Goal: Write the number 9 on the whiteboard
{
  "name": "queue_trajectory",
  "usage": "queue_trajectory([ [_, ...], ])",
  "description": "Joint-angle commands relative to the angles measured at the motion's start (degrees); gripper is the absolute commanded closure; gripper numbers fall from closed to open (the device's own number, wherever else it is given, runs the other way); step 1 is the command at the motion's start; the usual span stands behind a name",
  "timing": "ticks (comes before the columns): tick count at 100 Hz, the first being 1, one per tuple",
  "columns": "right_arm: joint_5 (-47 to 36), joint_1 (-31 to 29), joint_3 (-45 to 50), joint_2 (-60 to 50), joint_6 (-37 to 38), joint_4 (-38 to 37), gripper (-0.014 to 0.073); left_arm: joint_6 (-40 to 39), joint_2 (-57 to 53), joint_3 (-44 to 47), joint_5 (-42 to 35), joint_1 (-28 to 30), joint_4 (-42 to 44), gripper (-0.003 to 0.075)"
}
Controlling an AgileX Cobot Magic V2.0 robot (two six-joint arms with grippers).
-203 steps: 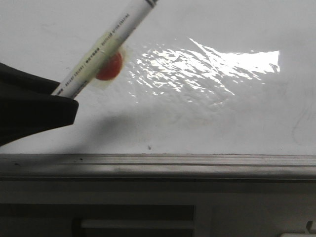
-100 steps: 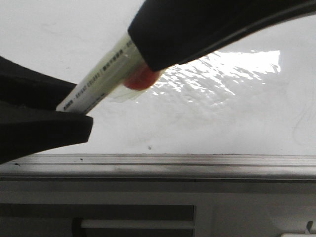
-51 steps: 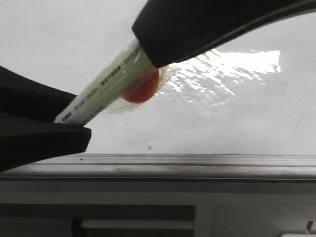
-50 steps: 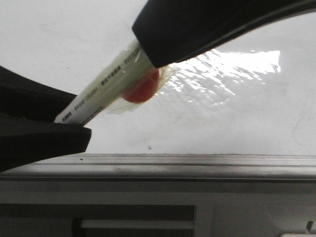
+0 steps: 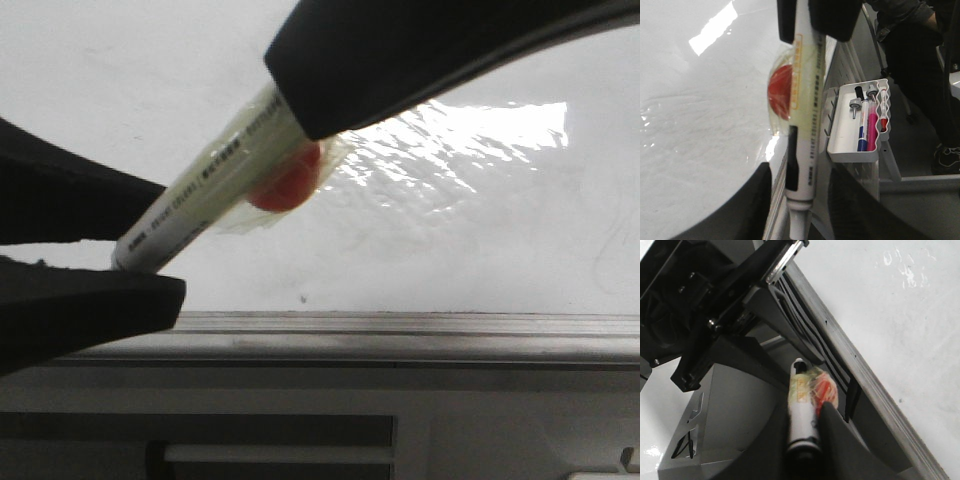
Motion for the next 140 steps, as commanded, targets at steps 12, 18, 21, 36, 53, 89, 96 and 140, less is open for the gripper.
queue_trajectory([
  [12, -4.00, 0.01, -2.04, -0.29, -0.06, -1.32, 0.0662, -1.88, -2.41, -1.81, -4.09, -0.35, -3.27, 0.0374],
  [18, -3.89, -0.10, -2.04, -0.29, 0.04, -1.90, 0.0662, -1.88, -4.43, -1.81, -3.83, -0.21, -4.94, 0.0374],
  [21, -3.75, -0.41, -2.04, -0.57, 0.06, -1.95, 0.0662, -1.88, -5.62, -1.81, -3.83, -0.21, -6.77, 0.0374],
  [36, -3.12, -3.61, -2.04, -2.72, 0.61, -2.04, 0.0645, -1.88, -13.59, -1.81, -1.60, -0.21, -15.46, 0.0374],
  [53, -3.00, -10.67, -2.55, -5.89, 2.99, -2.04, 0.0644, -1.88, -21.17, -1.81, 8.05, -0.21, -20.95, 0.0374],
  [89, 3.94, -20.74, -8.83, -5.12, 5.66, -2.46, 0.0644, -1.88, -22.97, -1.81, 9.79, -0.21, -25.12, 0.0399],
  [96, 6.08, -22.20, -10.07, -4.25, 5.67, -2.76, 0.0644, -1.88, -22.97, -1.81, 9.79, -0.21, -25.39, 0.0408],
  [140, 6.06, -23.85, -17.44, 8.16, 5.78, -1.63, 0.0644, -1.88, -22.97, -1.81, 9.79, -0.21, -25.39, 0.0408],
])
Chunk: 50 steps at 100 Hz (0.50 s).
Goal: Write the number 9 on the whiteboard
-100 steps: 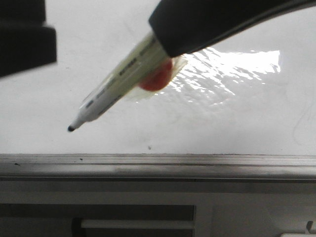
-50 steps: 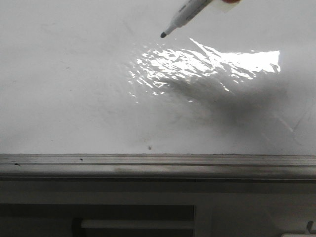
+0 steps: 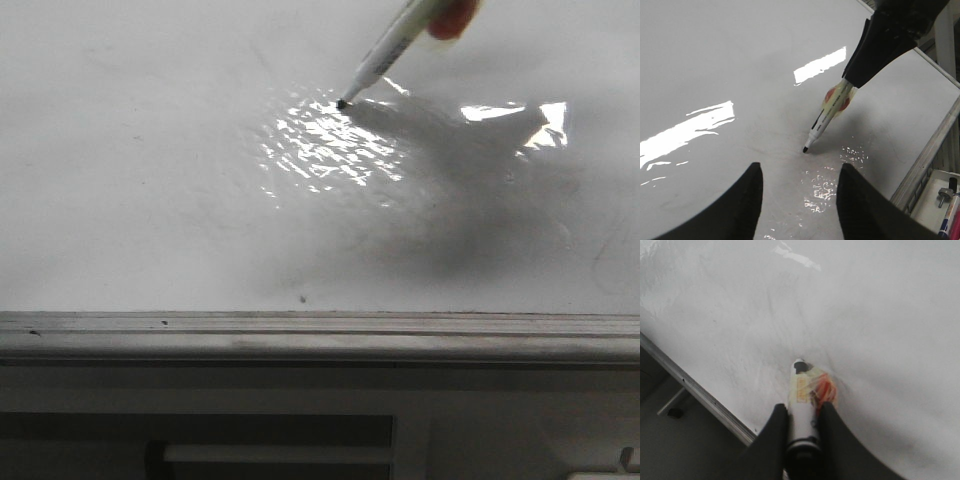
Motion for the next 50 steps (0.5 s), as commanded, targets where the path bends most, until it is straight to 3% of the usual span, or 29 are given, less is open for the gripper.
queue_trajectory([
  [1, -5.36, 0.33, -2.93, 2.07, -0.13, 0.44, 0.0644, -0.79, -0.09, -1.81, -3.81, -0.21, -1.40, 0.0408],
  [15, -0.56, 3.91, -3.21, 5.37, 0.14, -0.61, 0.0644, -0.79, -0.09, -1.81, -3.81, -0.21, -1.40, 0.0408],
  [24, 1.85, 4.02, -2.82, 4.57, 4.34, -5.74, 0.0644, -0.79, -0.09, -1.81, -3.81, -0.21, -1.40, 0.0408],
  [32, 1.90, 4.02, -2.93, 2.76, 6.64, -10.95, 0.0644, -0.79, -0.09, -1.81, -3.81, -0.21, -1.40, 0.0408],
  [50, 2.01, 4.02, -6.44, 1.38, 6.76, -12.47, 0.0644, -0.79, -0.09, -1.81, -3.76, -0.21, -1.40, 0.0408],
])
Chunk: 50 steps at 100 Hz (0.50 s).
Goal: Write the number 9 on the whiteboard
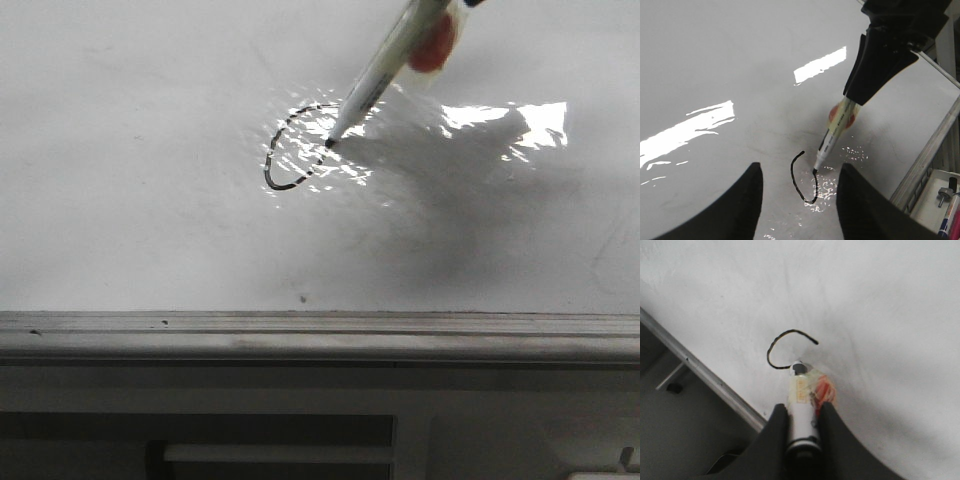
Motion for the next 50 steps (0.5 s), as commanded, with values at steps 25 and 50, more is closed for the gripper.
queue_trajectory([
  [25, 0.96, -0.68, -3.06, -0.93, 1.61, -4.34, 0.0644, -0.79, -0.09, -1.81, -3.76, -0.21, -1.40, 0.0408],
  [50, -1.59, 2.05, 6.12, -1.26, 1.76, 0.85, 0.0644, -0.79, -0.09, -1.69, -2.41, -0.21, -1.40, 0.0408],
])
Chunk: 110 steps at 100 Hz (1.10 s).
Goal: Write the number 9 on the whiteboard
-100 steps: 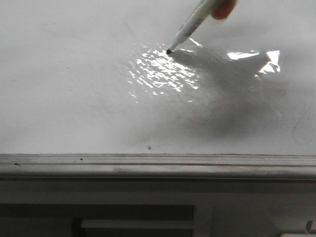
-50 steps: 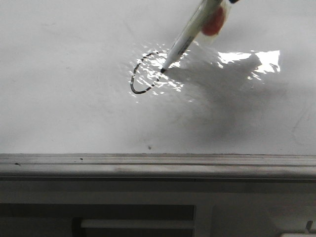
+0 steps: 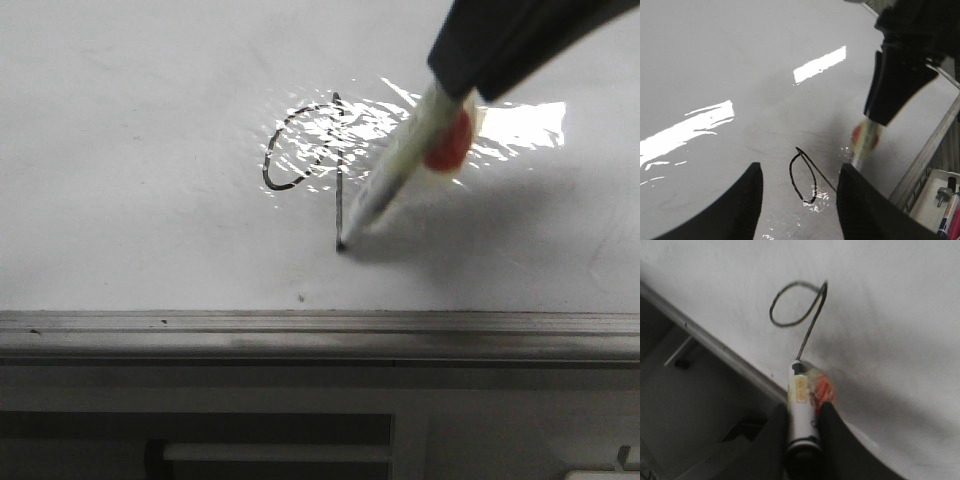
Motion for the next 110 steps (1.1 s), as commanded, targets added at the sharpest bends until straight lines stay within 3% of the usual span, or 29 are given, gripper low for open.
queue_trajectory([
  [1, -3.52, 0.25, 0.08, -1.05, -0.21, -2.15, 0.0644, -0.79, -0.09, -1.69, -2.53, -0.21, -1.22, 0.0408],
  [31, -3.87, 5.46, -2.09, -4.68, -0.21, 2.26, 0.0644, -0.88, 7.03, -1.69, -3.49, -2.94, 5.73, 0.0405],
  [63, -4.68, 11.93, -2.09, 0.07, 1.40, 4.08, 0.0644, -0.74, 23.48, -1.81, -18.36, -7.50, 4.84, 0.0405],
  [99, -5.77, 13.11, -2.09, 0.73, 3.35, 5.85, 0.0644, 0.02, 29.90, -2.11, -20.06, -7.50, 2.43, 0.0407],
  [110, -6.15, 13.11, -2.09, 0.73, 3.35, 6.10, 0.0644, 0.02, 29.90, -2.11, -20.06, -7.50, 2.25, 0.0470],
])
